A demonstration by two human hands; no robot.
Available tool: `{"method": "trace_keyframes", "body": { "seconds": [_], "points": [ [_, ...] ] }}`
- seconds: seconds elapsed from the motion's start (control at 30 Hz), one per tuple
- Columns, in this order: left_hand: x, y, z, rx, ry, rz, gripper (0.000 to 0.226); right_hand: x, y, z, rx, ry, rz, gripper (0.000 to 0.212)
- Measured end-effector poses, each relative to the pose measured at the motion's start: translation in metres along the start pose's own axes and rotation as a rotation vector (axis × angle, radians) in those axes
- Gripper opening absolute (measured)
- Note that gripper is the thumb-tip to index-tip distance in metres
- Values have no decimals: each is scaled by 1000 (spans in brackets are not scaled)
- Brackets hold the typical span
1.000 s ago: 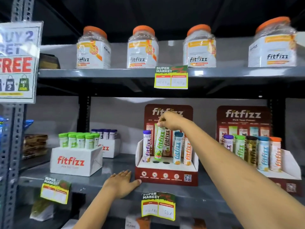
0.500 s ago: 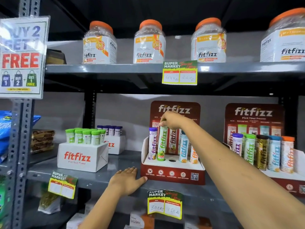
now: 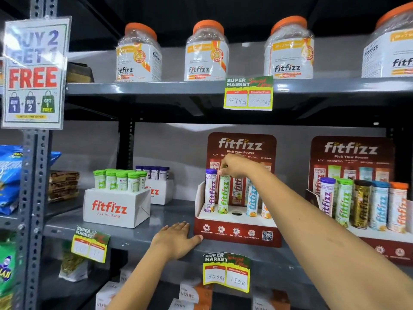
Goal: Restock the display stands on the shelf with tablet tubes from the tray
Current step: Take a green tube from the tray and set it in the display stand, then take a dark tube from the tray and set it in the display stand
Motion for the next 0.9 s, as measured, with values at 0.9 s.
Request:
{"method": "trace_keyframes", "body": {
  "seconds": [0.9],
  "points": [
    [-98,421,-207,497,-49,273,72,-317,254,-287,633,-446,-398,30]
  ]
}}
Point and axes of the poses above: each hand's wrist, its own y-axis away from the middle knuckle, its own x-axis out of the back of the hand, z = x × y, the point moved 10 cm from there along -y, towards the middle knuckle, and after that the axes turned 5 degrees about -y, right-handed, at the moved point
